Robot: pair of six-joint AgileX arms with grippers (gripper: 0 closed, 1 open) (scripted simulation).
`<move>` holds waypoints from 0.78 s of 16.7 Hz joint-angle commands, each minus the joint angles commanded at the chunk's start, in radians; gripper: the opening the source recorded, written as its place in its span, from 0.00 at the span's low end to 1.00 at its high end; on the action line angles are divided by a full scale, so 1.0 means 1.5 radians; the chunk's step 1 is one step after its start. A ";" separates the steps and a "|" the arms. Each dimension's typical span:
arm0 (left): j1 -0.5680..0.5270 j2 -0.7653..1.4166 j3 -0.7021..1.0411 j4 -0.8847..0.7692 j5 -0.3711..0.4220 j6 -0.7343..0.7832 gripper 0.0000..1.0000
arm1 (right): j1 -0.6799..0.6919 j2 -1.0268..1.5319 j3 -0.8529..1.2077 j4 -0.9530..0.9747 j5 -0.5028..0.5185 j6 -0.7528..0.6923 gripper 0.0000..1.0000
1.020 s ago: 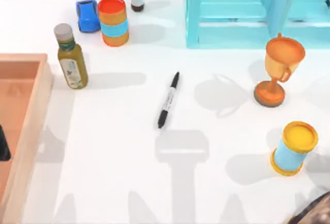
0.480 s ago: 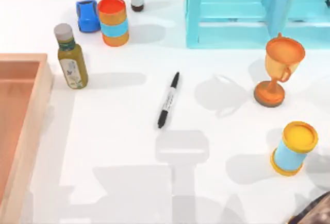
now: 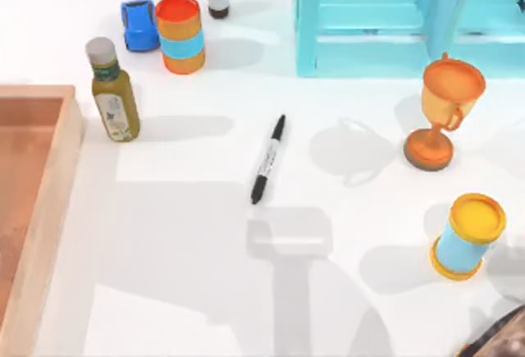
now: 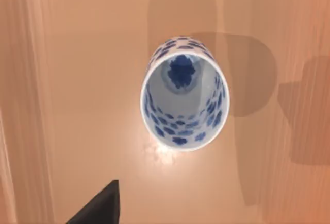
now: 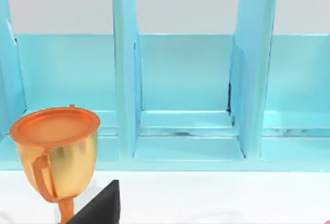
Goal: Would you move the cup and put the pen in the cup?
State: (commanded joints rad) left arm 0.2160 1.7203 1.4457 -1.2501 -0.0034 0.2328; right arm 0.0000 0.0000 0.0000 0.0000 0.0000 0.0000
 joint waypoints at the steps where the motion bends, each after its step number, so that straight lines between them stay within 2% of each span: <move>1: 0.002 0.020 0.017 -0.015 0.000 0.003 1.00 | 0.000 0.000 0.000 0.000 0.000 0.000 1.00; 8: 0.001 0.039 0.030 -0.025 0.000 0.005 1.00 | 0.000 0.000 0.000 0.000 0.000 0.000 1.00; 13: 0.005 0.065 -0.051 0.079 0.000 0.007 1.00 | 0.000 0.000 0.000 0.000 0.000 0.000 1.00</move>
State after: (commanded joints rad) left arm 0.2239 1.8173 1.3685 -1.1320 -0.0034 0.2428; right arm 0.0000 0.0000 0.0000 0.0000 0.0000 0.0000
